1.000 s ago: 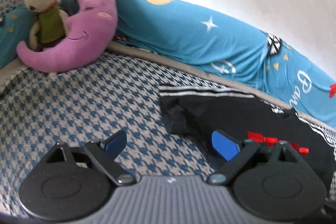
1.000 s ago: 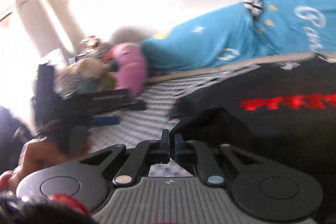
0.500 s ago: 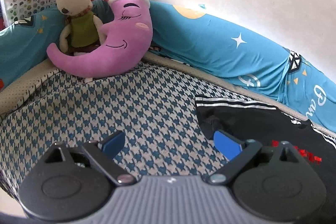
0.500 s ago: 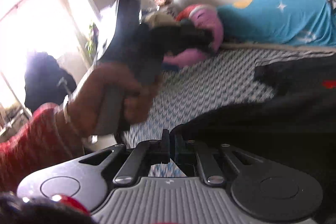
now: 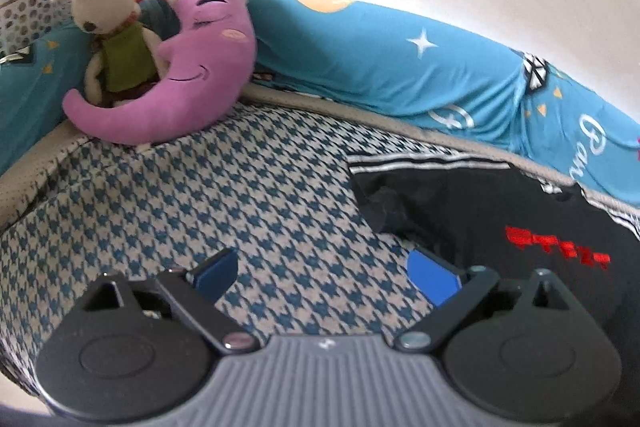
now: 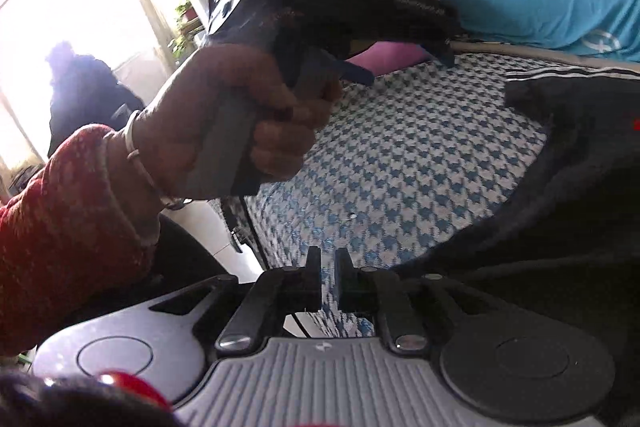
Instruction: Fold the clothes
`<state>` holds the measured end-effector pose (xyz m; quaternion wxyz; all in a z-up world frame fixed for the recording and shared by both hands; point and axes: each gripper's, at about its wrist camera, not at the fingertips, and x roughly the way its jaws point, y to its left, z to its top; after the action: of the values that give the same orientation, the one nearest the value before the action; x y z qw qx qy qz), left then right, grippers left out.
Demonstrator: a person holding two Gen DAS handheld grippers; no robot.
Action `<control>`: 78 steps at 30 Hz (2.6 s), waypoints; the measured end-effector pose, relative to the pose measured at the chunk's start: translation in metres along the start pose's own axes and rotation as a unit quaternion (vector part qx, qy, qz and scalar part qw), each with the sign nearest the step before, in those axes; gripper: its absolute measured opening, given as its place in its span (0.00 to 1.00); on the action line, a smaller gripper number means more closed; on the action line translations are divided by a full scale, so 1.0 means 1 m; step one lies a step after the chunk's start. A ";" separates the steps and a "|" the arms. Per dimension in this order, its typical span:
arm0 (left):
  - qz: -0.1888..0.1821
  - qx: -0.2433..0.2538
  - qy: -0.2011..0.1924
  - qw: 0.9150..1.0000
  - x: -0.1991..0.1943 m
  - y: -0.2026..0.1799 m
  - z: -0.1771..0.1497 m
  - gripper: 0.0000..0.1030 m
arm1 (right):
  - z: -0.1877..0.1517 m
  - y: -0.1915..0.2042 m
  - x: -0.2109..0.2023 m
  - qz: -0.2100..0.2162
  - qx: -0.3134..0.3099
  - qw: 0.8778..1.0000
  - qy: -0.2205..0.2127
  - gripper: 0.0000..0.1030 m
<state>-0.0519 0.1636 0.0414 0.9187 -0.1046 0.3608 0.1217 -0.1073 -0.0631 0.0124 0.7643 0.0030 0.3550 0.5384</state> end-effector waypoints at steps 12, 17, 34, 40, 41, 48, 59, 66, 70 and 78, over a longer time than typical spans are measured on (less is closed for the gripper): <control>-0.034 0.049 0.039 0.997 0.013 -0.036 -0.021 0.93 | -0.024 -0.025 -0.058 -0.125 0.079 0.988 -0.031 0.11; -0.049 0.076 0.042 0.995 0.008 -0.053 -0.033 0.93 | -0.037 -0.033 -0.084 -0.176 0.112 0.977 -0.040 0.11; -0.076 0.130 0.047 0.987 -0.003 -0.088 -0.064 0.93 | -0.092 -0.053 -0.192 -0.355 0.232 0.899 -0.108 0.11; -0.081 0.114 0.056 0.989 -0.005 -0.085 -0.072 0.93 | -0.113 -0.052 -0.228 -0.438 0.265 0.849 -0.132 0.12; -0.081 0.113 0.056 0.989 -0.006 -0.084 -0.073 0.93 | -0.116 -0.054 -0.233 -0.445 0.274 0.842 -0.134 0.13; -0.086 0.101 0.055 0.990 -0.011 -0.083 -0.079 0.93 | -0.135 -0.071 -0.244 -0.456 0.322 0.818 -0.139 0.29; -0.077 0.089 0.061 0.991 -0.006 -0.078 -0.078 0.93 | -0.149 -0.094 -0.240 -0.449 0.367 0.800 -0.155 0.37; -0.066 0.085 0.062 0.992 -0.001 -0.075 -0.078 0.93 | -0.140 -0.089 -0.240 -0.418 0.362 0.815 -0.173 0.07; -0.058 0.078 0.061 0.993 0.000 -0.069 -0.076 0.93 | -0.126 -0.061 -0.262 -0.441 0.355 0.805 -0.178 0.07; -0.045 0.071 0.057 0.995 -0.002 -0.062 -0.075 0.93 | -0.132 -0.042 -0.275 -0.557 0.339 0.746 -0.137 0.08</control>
<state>-0.0824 0.0838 -0.0049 0.9065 -0.0620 0.4149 0.0486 -0.1915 -0.3574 0.0460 0.9177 0.1372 0.3437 -0.1445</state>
